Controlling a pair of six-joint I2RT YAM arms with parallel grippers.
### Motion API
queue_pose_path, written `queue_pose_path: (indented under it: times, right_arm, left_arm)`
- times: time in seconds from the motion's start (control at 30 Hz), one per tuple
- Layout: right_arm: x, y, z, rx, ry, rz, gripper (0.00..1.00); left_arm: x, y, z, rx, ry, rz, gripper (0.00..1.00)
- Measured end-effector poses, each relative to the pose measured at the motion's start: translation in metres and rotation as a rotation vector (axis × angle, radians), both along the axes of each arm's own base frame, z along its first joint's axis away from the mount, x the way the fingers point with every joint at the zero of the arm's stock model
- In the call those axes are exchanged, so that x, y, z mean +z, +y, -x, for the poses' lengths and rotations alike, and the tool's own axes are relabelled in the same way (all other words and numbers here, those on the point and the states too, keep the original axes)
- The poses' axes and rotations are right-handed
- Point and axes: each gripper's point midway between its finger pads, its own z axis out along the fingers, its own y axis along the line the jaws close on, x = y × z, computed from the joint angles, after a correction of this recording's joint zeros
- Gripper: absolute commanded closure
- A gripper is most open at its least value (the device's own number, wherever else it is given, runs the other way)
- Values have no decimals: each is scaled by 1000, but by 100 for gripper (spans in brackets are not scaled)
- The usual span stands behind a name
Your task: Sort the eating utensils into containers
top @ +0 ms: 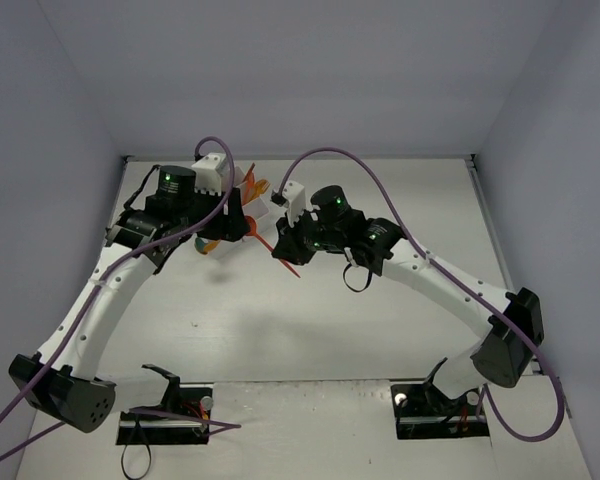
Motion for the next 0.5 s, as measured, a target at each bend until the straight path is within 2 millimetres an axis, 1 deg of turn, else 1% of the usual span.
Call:
queue_pose_path:
  times: [0.1, 0.27, 0.47, 0.5]
  right_arm:
    - [6, -1, 2, 2, -11, -11, 99]
    - [8, 0, 4, 2, -16, -10, 99]
    - [7, 1, 6, 3, -17, -5, 99]
    - [7, 1, 6, 2, -18, -4, 99]
  left_arm:
    - [-5, 4, -3, 20, 11, -22, 44]
    - [-3, 1, -7, 22, 9, -28, 47]
    - [-4, -3, -9, 8, 21, -24, 58]
    - [-5, -4, -9, 6, 26, -22, 61]
